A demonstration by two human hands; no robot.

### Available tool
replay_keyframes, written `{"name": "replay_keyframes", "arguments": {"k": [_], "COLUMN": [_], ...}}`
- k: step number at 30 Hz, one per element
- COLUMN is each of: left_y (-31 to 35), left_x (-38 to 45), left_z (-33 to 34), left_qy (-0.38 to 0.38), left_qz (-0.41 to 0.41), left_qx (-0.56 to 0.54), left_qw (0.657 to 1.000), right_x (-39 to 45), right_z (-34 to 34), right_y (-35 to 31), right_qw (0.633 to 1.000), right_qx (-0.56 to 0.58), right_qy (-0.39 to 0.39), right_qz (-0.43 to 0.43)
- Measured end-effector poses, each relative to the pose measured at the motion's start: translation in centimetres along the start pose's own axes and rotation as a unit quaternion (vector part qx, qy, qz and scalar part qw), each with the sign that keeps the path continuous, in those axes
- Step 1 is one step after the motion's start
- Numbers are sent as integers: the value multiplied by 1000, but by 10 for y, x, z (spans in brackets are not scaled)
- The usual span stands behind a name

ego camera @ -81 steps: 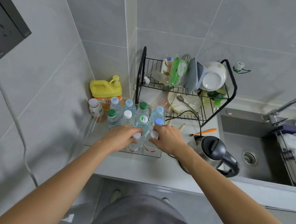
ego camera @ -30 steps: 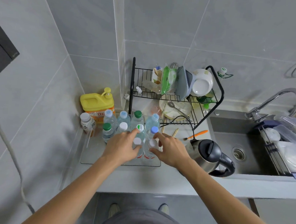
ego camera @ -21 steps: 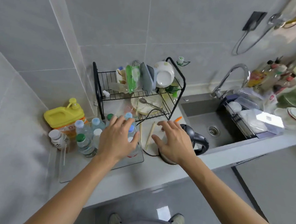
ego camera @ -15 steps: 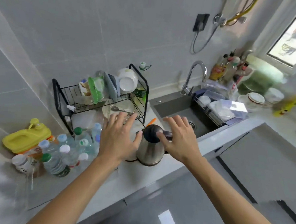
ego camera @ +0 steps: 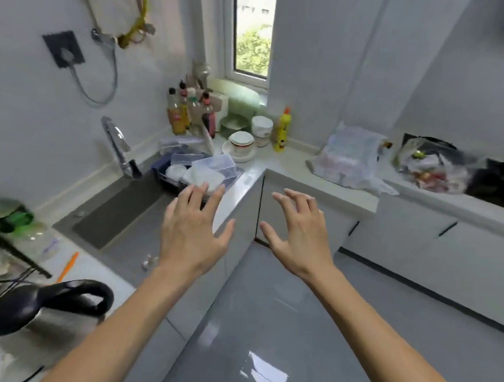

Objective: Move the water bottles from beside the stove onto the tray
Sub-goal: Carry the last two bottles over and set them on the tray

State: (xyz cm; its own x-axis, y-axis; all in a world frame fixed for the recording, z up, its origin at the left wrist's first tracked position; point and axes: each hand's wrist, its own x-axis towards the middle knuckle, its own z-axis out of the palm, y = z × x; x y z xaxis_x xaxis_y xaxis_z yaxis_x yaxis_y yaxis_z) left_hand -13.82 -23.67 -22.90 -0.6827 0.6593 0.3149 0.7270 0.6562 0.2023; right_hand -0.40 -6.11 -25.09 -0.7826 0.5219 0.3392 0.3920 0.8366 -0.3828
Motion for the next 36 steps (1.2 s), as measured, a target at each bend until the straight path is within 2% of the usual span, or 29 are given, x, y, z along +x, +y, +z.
{"name": "replay_keyframes", "arguments": {"k": [10,18,23,29,36], "left_y": [240,425,542,681,847], "left_x": [120,227,283,300,298], "left_z": [102,197,231,262,318], "left_qy": [-57,-94,-103,-118,-143], "left_qz": [221,340,420,499,536], "left_qx": [-72,-143,-172,-203,-201], "left_qw": [971,925,885,834,808], "right_x": [-22,0,7,-14,-53], "right_z": [-100,-159,-200,-244,-297], "right_y": [221,391,474,563,709], "right_qw": [973,928,891,849,830], "right_qx": [-64,-124,-146,-158,-143], "right_qy": [79,116,157,196,214], "right_qz": [208,332,401,465,496]}}
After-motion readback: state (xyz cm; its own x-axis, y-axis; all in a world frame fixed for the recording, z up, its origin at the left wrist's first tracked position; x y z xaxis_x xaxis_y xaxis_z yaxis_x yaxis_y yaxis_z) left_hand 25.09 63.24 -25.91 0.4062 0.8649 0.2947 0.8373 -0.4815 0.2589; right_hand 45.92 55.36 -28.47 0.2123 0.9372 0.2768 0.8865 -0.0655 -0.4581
